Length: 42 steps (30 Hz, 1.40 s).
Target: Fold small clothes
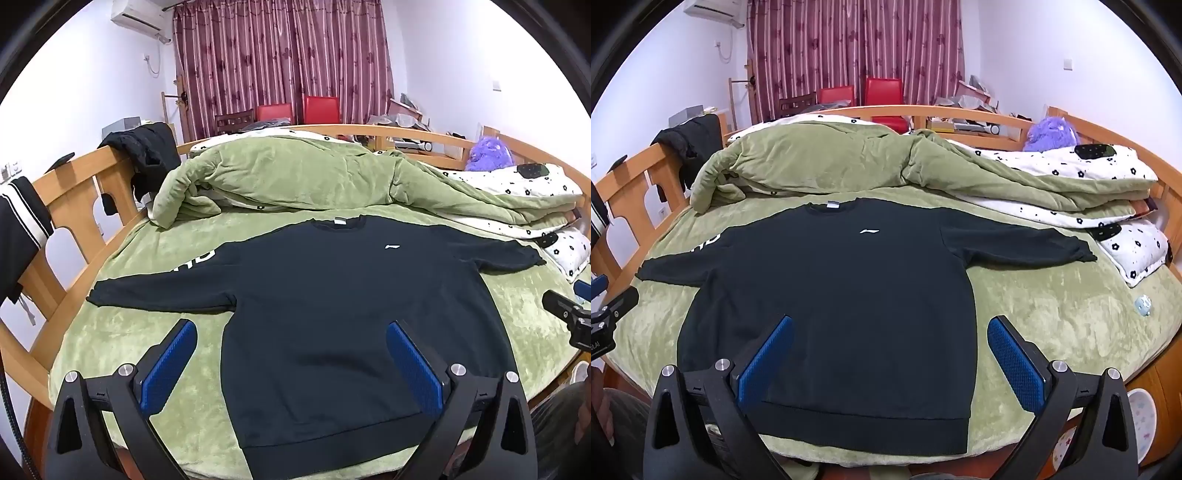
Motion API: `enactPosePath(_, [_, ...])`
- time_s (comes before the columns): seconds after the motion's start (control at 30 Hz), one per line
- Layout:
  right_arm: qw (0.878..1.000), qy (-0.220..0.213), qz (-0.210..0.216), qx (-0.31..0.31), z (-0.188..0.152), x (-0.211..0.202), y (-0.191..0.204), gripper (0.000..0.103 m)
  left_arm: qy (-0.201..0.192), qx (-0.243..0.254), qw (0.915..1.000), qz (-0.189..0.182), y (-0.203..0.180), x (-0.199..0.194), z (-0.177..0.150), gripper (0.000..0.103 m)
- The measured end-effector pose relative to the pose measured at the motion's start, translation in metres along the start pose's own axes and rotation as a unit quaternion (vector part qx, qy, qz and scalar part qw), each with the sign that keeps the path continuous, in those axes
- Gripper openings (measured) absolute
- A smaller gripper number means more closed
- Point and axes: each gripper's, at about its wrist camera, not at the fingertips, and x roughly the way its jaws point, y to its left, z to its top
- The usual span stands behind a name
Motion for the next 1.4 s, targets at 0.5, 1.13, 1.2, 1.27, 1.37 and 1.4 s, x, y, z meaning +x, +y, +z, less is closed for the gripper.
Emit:
enactPosePath(0.5, [1.0,-0.002,-0.002,-0.003,0.004,-0.006,0.008,0.103,-0.013,0.014,0.9998,0.008,-0.009,-0.003,-0.003,0.103])
enactPosePath(1.13, [1.0,-0.006,0.004,-0.019,0.001,-0.007,0.018,0.103,-0.006,-0.013,0.9999,0.005,0.008,0.0,-0.003,0.103])
enactPosePath(1.2, [1.0,-0.007,0.004,-0.022,0.0,-0.007,0.019,0.103,-0.005,-0.014,0.9999,0.005,0.01,0.001,-0.003,0.103])
enactPosePath(1.27, [1.0,-0.008,0.004,-0.024,-0.001,-0.007,0.019,0.103,-0.005,-0.014,0.9999,0.005,0.01,0.0,-0.004,0.103])
enactPosePath(1.37, [1.0,-0.007,0.004,-0.026,-0.001,-0.007,0.02,0.103,-0.005,-0.014,0.9999,0.006,0.01,0.0,-0.004,0.103])
enactPosePath(1.4, [1.0,-0.008,0.005,-0.026,-0.001,-0.007,0.02,0.103,-0.006,-0.014,0.9999,0.005,0.01,0.0,-0.004,0.103])
